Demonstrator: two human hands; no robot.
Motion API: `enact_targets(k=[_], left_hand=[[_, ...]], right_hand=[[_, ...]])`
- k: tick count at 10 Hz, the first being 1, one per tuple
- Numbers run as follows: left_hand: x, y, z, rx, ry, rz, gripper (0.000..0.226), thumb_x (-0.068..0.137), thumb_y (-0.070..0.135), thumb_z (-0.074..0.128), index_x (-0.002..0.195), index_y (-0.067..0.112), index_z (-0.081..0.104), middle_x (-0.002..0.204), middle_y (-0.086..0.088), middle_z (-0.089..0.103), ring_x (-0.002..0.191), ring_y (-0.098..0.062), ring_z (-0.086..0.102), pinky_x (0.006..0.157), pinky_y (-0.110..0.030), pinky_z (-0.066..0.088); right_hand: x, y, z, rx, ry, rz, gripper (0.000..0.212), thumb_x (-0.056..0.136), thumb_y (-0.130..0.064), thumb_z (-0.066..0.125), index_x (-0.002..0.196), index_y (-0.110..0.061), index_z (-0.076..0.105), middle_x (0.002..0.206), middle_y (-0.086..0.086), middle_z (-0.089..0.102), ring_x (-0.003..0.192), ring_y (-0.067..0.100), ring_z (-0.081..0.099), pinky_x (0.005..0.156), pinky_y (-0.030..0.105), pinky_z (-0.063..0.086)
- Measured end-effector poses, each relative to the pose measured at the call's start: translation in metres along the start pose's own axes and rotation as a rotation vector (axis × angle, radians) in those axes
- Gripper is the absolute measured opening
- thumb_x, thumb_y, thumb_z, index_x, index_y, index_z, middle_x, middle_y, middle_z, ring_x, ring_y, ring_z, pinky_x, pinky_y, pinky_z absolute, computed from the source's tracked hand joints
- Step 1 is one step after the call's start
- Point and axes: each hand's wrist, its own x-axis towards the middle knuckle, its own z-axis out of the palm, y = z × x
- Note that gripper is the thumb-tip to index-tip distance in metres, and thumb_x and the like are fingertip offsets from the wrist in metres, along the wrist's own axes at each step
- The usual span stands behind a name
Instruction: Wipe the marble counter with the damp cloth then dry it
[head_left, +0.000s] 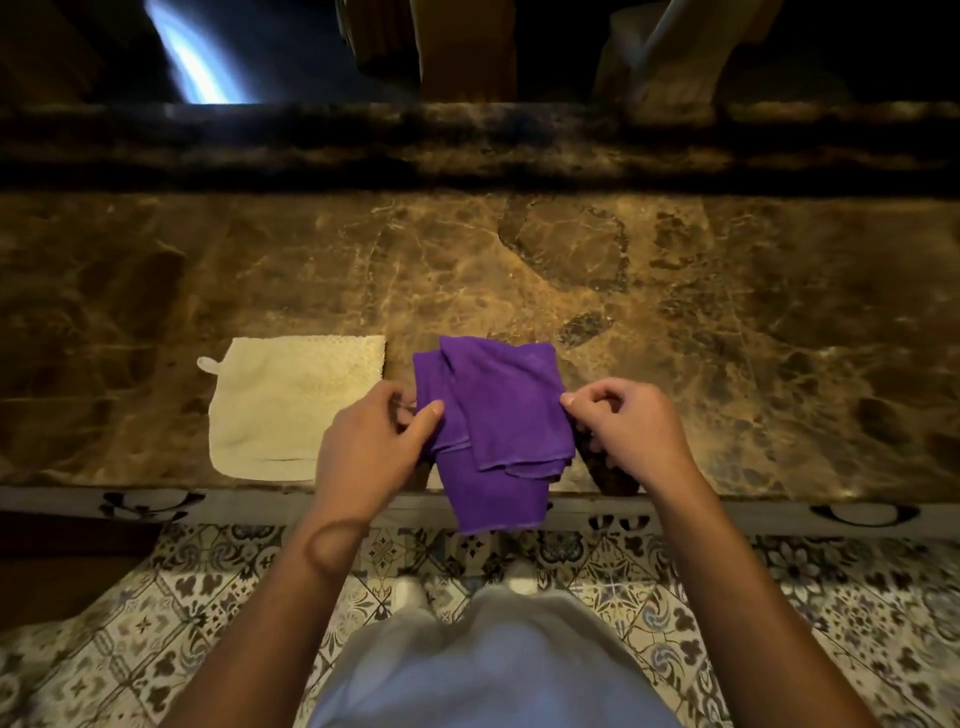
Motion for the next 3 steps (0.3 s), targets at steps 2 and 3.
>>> enact_targets(k=[2,3], left_hand=[[-0.091,-0.062,-0.019,-0.102,-0.115,-0.209,0.023,0.090,0.059,0.063,0.085,0.037,0.069,0.067,0.011,0.071,0.060,-0.012,0.068,0.056,-0.034,0.059],[-0.107,-0.097,0.011,0.025,-0.228,-0.333,0.023,0.101,0.037,0.060,0.095,0.021,0.077,0.078,-0.009,0.077,0.083,-0.027,0.074,0.072,-0.029,0.055]], right_hand=[[-0.074,0.007,0.001,0.117,-0.262,-0.037,0.022,0.095,-0.039,0.068,0.078,-0.027,0.070,0.066,-0.003,0.071,0.050,-0.003,0.055,0.047,0.012,0.042],[-0.103,0.029,0.028,-0.085,-0.517,0.067,0.034,0.095,-0.037,0.071,0.063,-0.026,0.064,0.054,-0.009,0.062,0.053,-0.001,0.053,0.056,0.021,0.043]])
